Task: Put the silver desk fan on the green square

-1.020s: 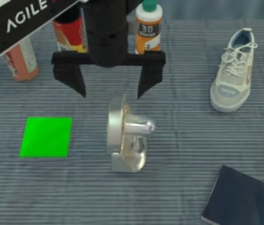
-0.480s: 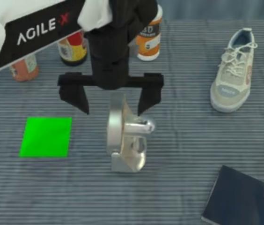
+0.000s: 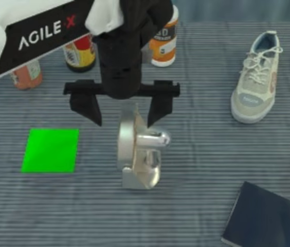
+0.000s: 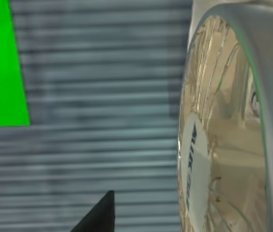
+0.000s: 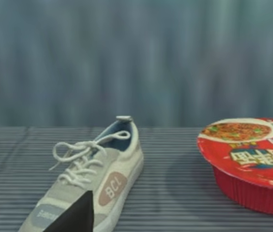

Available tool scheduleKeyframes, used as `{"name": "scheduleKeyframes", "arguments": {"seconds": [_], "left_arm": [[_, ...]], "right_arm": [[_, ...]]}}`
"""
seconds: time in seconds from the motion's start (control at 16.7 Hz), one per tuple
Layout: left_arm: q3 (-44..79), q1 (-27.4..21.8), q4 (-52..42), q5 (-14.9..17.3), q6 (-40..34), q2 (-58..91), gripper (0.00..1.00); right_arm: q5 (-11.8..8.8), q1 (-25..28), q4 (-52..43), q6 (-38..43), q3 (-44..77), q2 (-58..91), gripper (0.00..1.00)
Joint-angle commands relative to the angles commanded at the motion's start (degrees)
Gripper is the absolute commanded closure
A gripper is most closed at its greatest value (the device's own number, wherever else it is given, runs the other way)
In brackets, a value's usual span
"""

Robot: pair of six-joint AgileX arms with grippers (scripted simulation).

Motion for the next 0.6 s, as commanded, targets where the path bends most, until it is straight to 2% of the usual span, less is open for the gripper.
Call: {"name": "scheduleKeyframes", "arguments": {"seconds": [0.54,0.6], "left_arm": [[0.0,0.0,0.0,0.0,0.0,0.0,0.98],[0.0,0.0,0.0,0.0,0.0,0.0,1.0]], "right_arm": [[0.0,0.0,0.0,0.0,0.0,0.0,0.0],[0.0,0.0,0.0,0.0,0.0,0.0,0.0]]}}
